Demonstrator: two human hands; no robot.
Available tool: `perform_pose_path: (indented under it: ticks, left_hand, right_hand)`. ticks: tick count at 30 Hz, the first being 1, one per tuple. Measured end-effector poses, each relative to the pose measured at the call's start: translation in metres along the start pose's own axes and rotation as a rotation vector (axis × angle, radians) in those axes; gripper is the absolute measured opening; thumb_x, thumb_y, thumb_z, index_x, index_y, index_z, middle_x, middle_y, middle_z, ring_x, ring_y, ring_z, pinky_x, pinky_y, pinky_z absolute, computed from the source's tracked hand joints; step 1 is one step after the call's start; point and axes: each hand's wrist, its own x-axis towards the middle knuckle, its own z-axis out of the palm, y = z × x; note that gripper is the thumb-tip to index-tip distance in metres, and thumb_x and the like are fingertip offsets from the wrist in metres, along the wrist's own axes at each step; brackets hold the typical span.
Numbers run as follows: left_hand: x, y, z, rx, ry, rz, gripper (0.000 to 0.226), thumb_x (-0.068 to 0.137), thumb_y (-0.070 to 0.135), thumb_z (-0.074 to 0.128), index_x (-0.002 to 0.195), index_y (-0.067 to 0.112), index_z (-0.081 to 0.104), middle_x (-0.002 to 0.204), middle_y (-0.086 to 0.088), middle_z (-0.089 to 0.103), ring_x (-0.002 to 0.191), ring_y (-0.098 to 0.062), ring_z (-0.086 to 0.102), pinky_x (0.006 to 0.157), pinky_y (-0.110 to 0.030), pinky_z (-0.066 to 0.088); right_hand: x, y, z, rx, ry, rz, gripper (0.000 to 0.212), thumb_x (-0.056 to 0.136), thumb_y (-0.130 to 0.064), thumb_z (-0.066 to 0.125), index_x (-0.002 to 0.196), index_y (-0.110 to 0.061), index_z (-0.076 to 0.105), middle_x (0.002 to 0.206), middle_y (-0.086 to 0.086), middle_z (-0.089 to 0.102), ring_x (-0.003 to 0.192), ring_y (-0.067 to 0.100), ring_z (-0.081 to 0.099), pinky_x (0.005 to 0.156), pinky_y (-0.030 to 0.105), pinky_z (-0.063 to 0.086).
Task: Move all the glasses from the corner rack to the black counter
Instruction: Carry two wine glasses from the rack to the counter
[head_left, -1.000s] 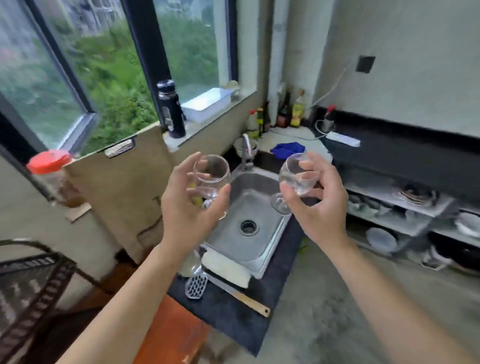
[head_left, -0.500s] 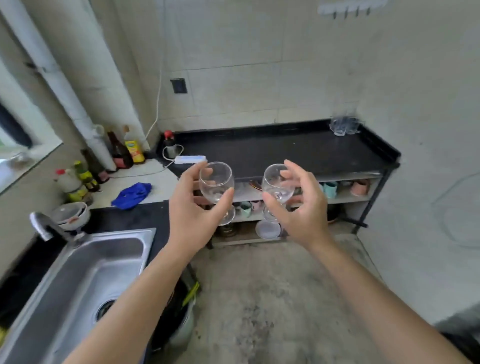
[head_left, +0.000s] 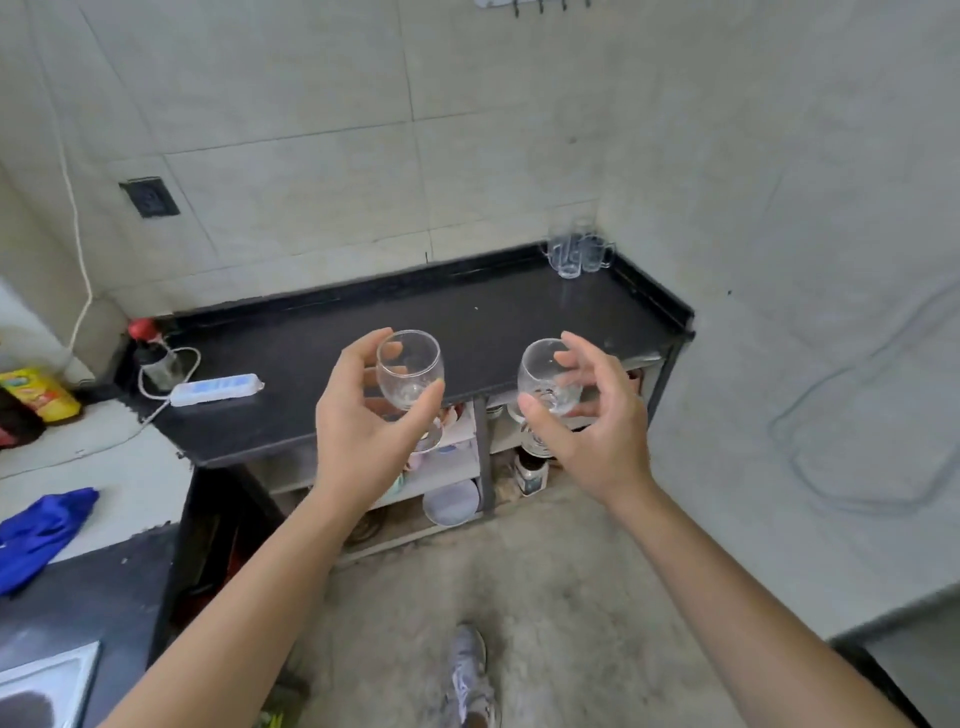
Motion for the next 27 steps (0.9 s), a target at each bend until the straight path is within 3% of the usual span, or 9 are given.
perform_pose_path:
  ticks: [3, 5, 9, 13, 19, 22, 27]
  left_hand:
    - [0.063, -0.031, 0.035, -0.039, -0.001, -0.011, 0.057, 0.078, 0.029, 0.083, 0.126, 0.039, 0.053, 0.123, 0.015, 0.063, 0.086, 0.0, 0.067, 0.075, -0.034, 0.06]
    - [0.111, -0.048, 0.057, -0.083, -0.009, -0.031, 0.058, 0.076, 0.034, 0.083, 0.125, 0.041, 0.054, 0.122, 0.017, 0.063, 0.085, -0.001, 0.068, 0.077, -0.037, 0.06]
    - [0.21, -0.065, 0.098, -0.119, -0.058, -0.074, 0.06, 0.076, 0.03, 0.085, 0.127, 0.038, 0.055, 0.123, 0.019, 0.063, 0.078, 0.001, 0.068, 0.072, -0.025, 0.057]
    - [0.297, -0.082, 0.139, -0.119, -0.113, -0.107, 0.06, 0.074, 0.031, 0.086, 0.123, 0.044, 0.054, 0.117, 0.023, 0.064, 0.079, -0.004, 0.069, 0.074, -0.03, 0.059]
    - [0.391, -0.12, 0.209, -0.107, -0.138, -0.151, 0.061, 0.074, 0.033, 0.086, 0.125, 0.043, 0.054, 0.117, 0.022, 0.063, 0.08, -0.004, 0.069, 0.076, -0.031, 0.059]
    - [0.433, -0.145, 0.252, -0.099, -0.123, -0.184, 0.059, 0.074, 0.032, 0.086, 0.119, 0.05, 0.052, 0.114, 0.029, 0.063, 0.081, -0.004, 0.07, 0.074, -0.029, 0.059]
    - [0.515, -0.19, 0.328, -0.065, -0.087, -0.273, 0.059, 0.076, 0.028, 0.085, 0.123, 0.039, 0.052, 0.119, 0.021, 0.062, 0.088, 0.003, 0.068, 0.077, -0.025, 0.057]
  right_hand:
    - [0.059, 0.035, 0.013, -0.038, -0.01, -0.01, 0.068, 0.075, -0.039, 0.082, 0.137, -0.028, 0.057, 0.12, -0.011, 0.062, 0.102, 0.008, 0.064, 0.072, 0.019, 0.056]
    - [0.104, 0.056, 0.022, -0.069, 0.0, -0.013, 0.069, 0.075, -0.039, 0.082, 0.138, -0.028, 0.057, 0.121, -0.009, 0.063, 0.103, 0.009, 0.065, 0.072, 0.024, 0.058]
    - [0.196, 0.087, 0.041, -0.133, 0.002, 0.021, 0.068, 0.077, -0.033, 0.086, 0.138, -0.03, 0.056, 0.122, -0.012, 0.064, 0.106, 0.007, 0.065, 0.074, 0.03, 0.061]
    - [0.276, 0.12, 0.055, -0.141, 0.014, 0.039, 0.07, 0.077, -0.031, 0.087, 0.14, -0.027, 0.056, 0.124, -0.012, 0.063, 0.109, 0.006, 0.064, 0.074, 0.021, 0.058]
    - [0.37, 0.202, 0.074, -0.105, -0.009, 0.125, 0.072, 0.077, -0.033, 0.086, 0.142, -0.026, 0.055, 0.126, -0.01, 0.064, 0.111, 0.006, 0.063, 0.077, 0.019, 0.057]
    - [0.421, 0.255, 0.084, -0.071, -0.057, 0.169, 0.073, 0.078, -0.031, 0.087, 0.142, -0.026, 0.054, 0.128, -0.008, 0.064, 0.112, 0.004, 0.063, 0.077, 0.018, 0.057]
    - [0.52, 0.346, 0.104, -0.042, -0.209, 0.221, 0.073, 0.078, -0.036, 0.087, 0.143, -0.03, 0.054, 0.13, -0.012, 0.061, 0.113, 0.001, 0.061, 0.081, 0.011, 0.052]
